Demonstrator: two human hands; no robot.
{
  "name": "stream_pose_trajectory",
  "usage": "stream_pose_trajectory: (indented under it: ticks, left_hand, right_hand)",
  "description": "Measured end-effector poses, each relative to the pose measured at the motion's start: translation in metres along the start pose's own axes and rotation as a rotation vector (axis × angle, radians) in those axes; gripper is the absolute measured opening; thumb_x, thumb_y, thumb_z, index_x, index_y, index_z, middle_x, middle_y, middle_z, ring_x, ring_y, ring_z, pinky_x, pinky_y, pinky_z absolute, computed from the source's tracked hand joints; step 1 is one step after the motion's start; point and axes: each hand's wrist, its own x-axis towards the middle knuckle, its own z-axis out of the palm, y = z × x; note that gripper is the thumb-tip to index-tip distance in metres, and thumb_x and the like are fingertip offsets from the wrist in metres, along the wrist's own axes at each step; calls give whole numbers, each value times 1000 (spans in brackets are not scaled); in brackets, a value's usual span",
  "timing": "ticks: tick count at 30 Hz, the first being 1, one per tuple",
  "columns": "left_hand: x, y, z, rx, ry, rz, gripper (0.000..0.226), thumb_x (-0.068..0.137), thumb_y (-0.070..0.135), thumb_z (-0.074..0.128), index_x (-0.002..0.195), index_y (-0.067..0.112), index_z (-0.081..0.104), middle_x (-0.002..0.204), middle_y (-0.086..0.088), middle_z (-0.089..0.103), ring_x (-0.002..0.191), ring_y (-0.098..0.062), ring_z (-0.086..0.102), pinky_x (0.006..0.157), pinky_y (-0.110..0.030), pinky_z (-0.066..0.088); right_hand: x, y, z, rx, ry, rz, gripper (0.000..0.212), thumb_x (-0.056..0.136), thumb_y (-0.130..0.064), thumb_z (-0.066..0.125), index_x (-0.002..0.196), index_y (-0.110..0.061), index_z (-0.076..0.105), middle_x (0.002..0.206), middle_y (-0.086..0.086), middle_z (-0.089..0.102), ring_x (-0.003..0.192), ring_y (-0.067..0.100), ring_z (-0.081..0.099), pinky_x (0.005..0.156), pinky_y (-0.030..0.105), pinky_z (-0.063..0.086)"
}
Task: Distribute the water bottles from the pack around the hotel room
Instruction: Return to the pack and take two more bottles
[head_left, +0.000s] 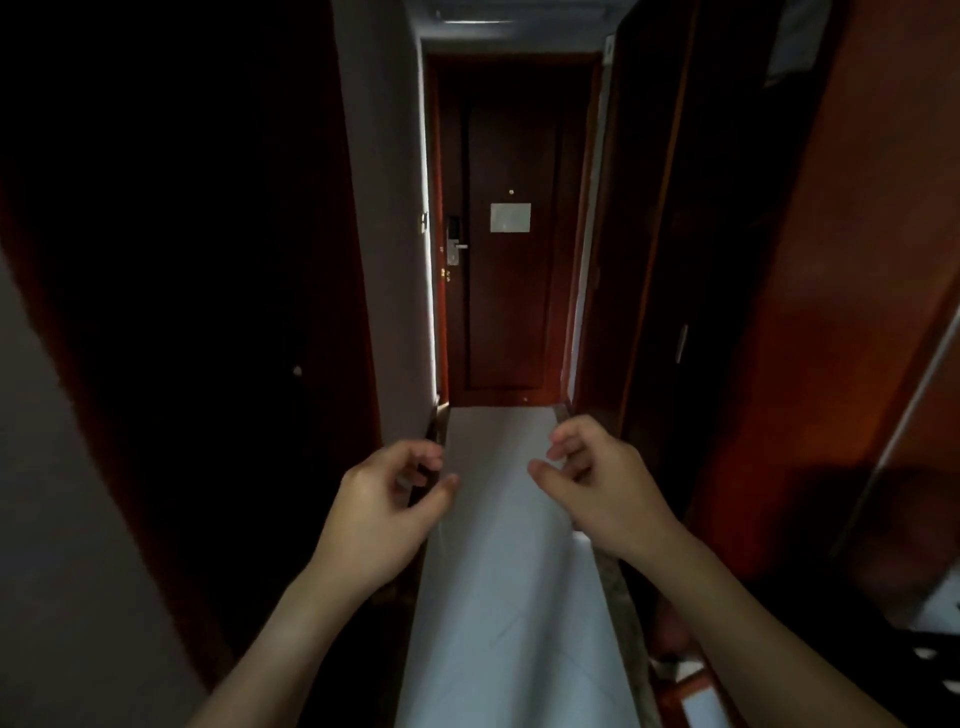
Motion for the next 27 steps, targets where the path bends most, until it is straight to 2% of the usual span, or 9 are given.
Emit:
stream_pose_trajectory:
  ticks: [3,6,10,14,16,18,22,24,27]
  left_hand:
    - [77,-41,25,-89,0,-9,25,75,43,71,96,30,70,88,12,71,83,-4,67,75,-27,55]
    - [159,-70,59,-184,-4,-33,37,66,56,64,92,31,70,87,8,71,81,-10,67,75,-34,57]
    - [255,-88,109,-254,-108,8,31,69,49,66,92,30,69,88,4,71,83,-19,67,76,-40,57]
    - [330,-103,159,-254,-177,91,18,75,32,74,89,39,65,92,19,69,83,-8,65,73,-20,52]
    - [364,-116,184,-219,-209,148,29,78,21,78,88,43,62,97,31,64,85,-4,63,71,-12,47]
    - [399,-134,208,-200,-222,172,33,78,18,79,88,44,61,98,35,62,87,-2,62,70,-9,46]
    - [470,-176,247,-222,-223,124,18,74,38,73,90,40,65,94,24,66,82,-7,64,72,-23,52]
    - [511,-201,262,-224,-196,88,23,69,48,67,89,38,67,86,19,68,76,-9,64,70,-34,55]
    - [579,-233,277,-216,-157,47,28,67,50,68,93,39,68,84,6,70,78,-18,67,74,-49,57]
  right_hand:
    - [78,22,10,-10,12,36,29,77,-43,73,99,-32,59,94,-12,66,75,9,65,75,40,59]
    - [151,40,9,-86,28,52,31,75,-46,72,98,-33,58,94,-12,66,76,6,66,73,35,58]
    - [221,75,-4,-120,96,102,32,76,-46,71,100,-28,59,91,-11,69,80,3,67,73,32,57]
    - [276,120,-11,-135,148,164,31,79,-42,73,103,-28,60,92,-11,70,80,1,67,76,34,58]
    - [307,143,-9,-140,185,173,29,78,-44,72,101,-31,59,89,-11,71,78,-1,67,74,34,58]
    - [344,168,-2,-139,198,184,28,77,-45,71,99,-32,60,88,-12,71,78,0,68,74,34,58]
    - [432,219,20,-122,183,169,31,77,-43,73,100,-26,61,87,-9,70,77,4,67,71,33,56]
    - [480,240,34,-90,169,140,32,76,-46,72,99,-26,62,88,-8,70,78,6,67,72,33,56]
    - [559,265,53,-19,156,98,35,73,-49,71,99,-28,62,94,-13,68,82,2,67,76,31,56]
